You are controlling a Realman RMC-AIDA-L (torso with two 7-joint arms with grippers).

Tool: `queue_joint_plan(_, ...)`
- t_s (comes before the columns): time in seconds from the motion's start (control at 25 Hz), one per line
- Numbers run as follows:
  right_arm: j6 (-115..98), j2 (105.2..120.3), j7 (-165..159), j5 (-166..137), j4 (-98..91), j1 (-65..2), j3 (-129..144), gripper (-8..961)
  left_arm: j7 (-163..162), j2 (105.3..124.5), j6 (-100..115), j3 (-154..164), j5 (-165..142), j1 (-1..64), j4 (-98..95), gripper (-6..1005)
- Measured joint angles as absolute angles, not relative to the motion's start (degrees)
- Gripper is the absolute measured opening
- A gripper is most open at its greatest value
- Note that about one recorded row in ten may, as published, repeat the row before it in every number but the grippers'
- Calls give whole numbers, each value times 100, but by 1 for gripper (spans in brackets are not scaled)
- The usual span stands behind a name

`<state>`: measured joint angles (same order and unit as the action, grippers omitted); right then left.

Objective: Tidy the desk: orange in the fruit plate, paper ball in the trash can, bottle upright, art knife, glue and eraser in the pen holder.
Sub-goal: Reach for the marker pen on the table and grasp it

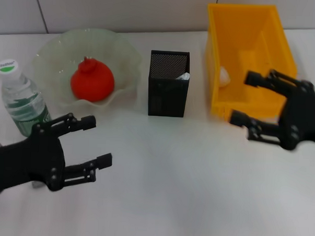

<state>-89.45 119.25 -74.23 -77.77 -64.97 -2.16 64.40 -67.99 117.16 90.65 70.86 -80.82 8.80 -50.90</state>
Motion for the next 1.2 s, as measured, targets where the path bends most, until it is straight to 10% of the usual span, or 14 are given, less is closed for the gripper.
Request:
queue_joint_plan(0.36,-10591,11725,-5553,-9256,-3886,-788,4858,840,-10661,11845,8355,7933,-11855,699,-9381,829)
queue_joint_plan(1.2,-10322,11879,-4899,-9943,-3253,-986,4805,839,-13856,11894,8772,9661,-14847,2467,-9303,810)
